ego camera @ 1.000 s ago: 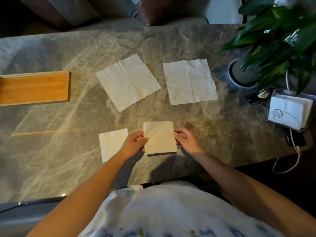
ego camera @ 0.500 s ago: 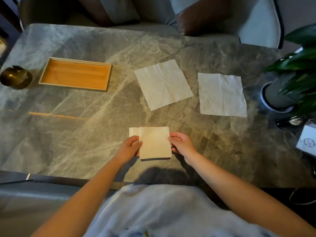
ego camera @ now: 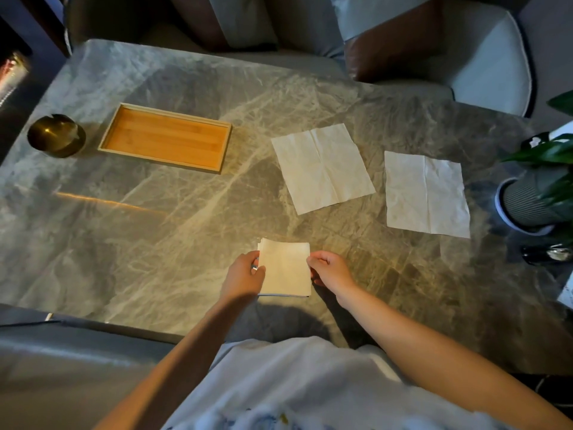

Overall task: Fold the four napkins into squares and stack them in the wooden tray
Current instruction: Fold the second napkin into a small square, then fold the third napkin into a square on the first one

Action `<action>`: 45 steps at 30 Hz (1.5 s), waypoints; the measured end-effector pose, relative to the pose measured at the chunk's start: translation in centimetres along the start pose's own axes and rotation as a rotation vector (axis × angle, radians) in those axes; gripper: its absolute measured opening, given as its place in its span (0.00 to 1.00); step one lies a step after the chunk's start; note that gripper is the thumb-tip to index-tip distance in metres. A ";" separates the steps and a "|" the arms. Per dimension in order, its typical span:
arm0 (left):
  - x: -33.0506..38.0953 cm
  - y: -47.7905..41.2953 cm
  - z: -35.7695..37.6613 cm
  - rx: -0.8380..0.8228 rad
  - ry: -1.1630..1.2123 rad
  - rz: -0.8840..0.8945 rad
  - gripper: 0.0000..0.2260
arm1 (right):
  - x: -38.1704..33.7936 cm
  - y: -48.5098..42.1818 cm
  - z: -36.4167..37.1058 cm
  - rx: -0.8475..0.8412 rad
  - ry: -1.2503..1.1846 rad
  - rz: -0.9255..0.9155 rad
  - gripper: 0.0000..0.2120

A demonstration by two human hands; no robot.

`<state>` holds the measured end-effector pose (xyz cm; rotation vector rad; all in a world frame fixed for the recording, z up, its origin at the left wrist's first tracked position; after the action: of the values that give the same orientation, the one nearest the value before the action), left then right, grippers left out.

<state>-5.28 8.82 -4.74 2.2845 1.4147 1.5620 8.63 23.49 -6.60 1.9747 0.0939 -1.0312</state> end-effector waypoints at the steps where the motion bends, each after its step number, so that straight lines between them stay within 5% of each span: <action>1: -0.1 -0.1 0.1 -0.010 -0.019 -0.003 0.13 | 0.0 -0.1 0.0 0.000 0.009 -0.005 0.07; 14: -1.7 -0.8 0.4 -0.028 -0.076 -0.105 0.11 | 0.5 -0.9 0.6 -0.010 0.181 -0.054 0.06; 24: -2.7 -0.6 1.1 -0.071 -0.029 -0.217 0.15 | 0.6 -0.6 0.2 0.021 0.216 -0.065 0.16; 45: -1.9 -0.8 1.1 -0.118 -0.011 -0.162 0.15 | 0.7 -0.9 1.1 0.000 0.152 -0.073 0.16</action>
<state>-5.11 8.44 -7.05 2.0541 1.4241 1.5383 8.03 23.04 -7.92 2.0606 0.2512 -0.9252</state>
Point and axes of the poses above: each hand's wrist, its own y-axis away from the middle knuckle, its own z-axis out of the palm, x = y × z, the point moved 9 cm from there along -y, towards the middle knuckle, and after that the axes turned 1 degree about x, right-handed, at the moved point
